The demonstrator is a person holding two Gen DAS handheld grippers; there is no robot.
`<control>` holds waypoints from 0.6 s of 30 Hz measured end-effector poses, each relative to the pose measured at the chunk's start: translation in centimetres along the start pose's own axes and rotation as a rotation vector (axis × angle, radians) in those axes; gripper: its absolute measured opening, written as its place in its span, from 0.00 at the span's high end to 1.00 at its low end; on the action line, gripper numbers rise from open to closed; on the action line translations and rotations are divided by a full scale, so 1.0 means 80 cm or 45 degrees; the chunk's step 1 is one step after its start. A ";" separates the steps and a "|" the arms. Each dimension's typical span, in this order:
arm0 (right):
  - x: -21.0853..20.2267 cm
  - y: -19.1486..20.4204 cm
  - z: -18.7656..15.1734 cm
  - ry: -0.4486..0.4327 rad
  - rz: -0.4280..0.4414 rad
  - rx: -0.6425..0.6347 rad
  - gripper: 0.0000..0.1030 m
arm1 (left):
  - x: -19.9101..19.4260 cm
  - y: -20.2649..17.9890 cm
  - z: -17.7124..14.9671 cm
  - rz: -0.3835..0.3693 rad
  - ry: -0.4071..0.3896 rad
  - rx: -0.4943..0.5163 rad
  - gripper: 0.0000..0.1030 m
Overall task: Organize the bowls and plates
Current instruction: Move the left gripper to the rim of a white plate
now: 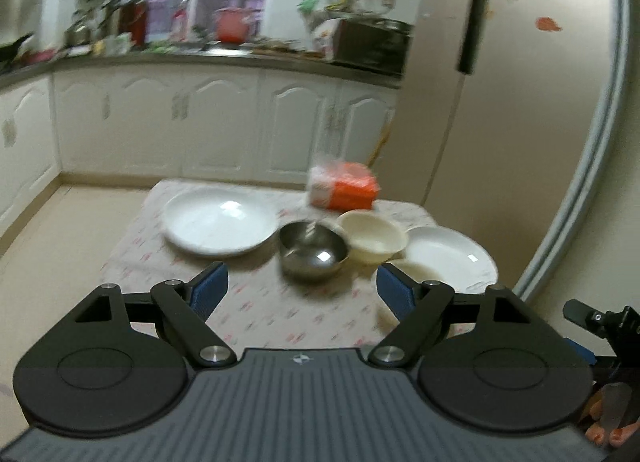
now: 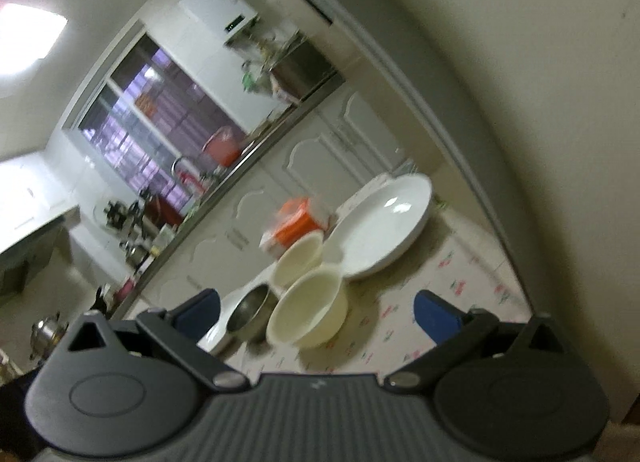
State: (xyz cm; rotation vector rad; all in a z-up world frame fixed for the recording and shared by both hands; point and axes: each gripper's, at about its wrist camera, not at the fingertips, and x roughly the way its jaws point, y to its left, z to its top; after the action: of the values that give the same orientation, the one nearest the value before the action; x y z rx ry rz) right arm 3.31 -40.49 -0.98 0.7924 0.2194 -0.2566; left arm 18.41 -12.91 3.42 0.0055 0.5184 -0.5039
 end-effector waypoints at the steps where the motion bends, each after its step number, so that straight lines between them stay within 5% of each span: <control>1: 0.001 -0.005 0.003 -0.016 -0.006 0.006 0.00 | 0.008 -0.009 0.005 -0.024 -0.003 0.027 0.03; 10: 0.054 -0.036 0.026 -0.067 -0.033 0.093 0.01 | 0.113 -0.097 0.064 -0.226 0.017 0.208 0.03; 18: 0.100 -0.058 0.032 -0.060 -0.026 0.122 0.09 | 0.245 -0.154 0.082 -0.322 0.151 0.269 0.11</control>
State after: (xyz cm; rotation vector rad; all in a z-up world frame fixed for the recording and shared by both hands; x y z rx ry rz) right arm 9.71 -46.68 -4.67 0.8782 0.1717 -0.3061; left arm 30.52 -33.57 1.26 0.1744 0.5834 -0.8073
